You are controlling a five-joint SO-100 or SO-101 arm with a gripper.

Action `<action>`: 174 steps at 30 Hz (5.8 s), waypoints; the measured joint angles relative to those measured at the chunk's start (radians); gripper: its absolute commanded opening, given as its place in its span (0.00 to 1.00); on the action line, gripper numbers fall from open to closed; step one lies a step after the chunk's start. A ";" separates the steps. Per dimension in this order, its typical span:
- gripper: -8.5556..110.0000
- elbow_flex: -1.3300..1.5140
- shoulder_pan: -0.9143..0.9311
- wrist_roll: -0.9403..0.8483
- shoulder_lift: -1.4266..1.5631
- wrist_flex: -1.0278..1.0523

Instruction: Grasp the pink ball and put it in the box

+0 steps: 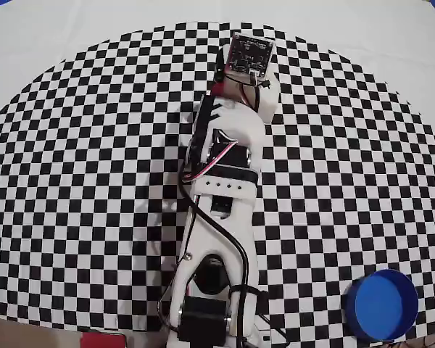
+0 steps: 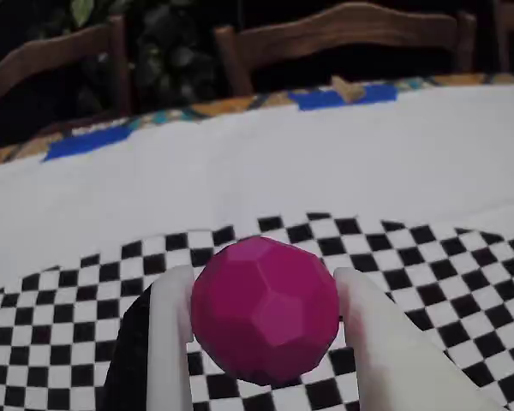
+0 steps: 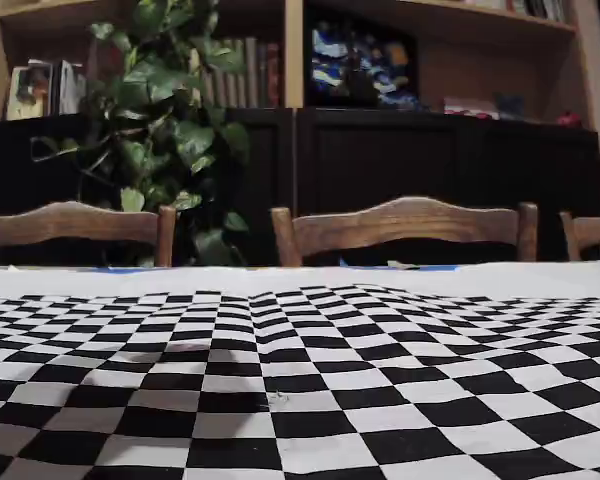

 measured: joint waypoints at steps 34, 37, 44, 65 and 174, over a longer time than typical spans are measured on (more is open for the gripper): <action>0.07 0.278 0.331 -0.002 0.291 0.000; 0.07 0.301 0.345 -0.002 0.324 0.000; 0.07 0.353 0.399 -0.002 0.396 0.000; 0.07 0.437 0.617 -0.002 0.480 0.002; 0.07 0.568 1.404 -0.002 0.552 0.002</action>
